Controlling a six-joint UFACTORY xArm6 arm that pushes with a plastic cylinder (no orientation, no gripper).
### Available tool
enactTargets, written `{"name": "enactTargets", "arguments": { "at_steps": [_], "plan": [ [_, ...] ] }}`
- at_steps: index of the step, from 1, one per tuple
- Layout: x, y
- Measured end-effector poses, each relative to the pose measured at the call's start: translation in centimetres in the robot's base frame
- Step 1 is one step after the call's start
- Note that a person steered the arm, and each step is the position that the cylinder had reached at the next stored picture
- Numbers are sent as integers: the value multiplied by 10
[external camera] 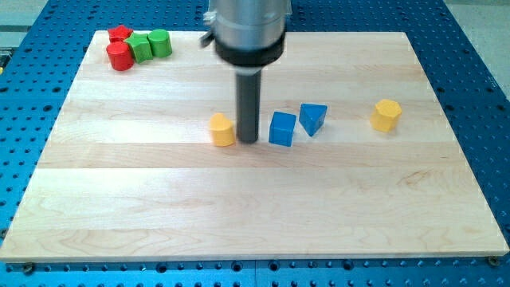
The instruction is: Nudge the blue cube to the left of the triangle
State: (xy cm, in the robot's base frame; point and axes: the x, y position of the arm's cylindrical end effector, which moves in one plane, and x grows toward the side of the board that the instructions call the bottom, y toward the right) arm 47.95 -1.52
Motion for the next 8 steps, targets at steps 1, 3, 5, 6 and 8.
{"name": "enactTargets", "arguments": {
  "at_steps": [1,3,5,6,8],
  "plan": [
    [-3,-33],
    [7,38],
    [-1,64],
    [-5,34],
    [-16,71]
  ]
}}
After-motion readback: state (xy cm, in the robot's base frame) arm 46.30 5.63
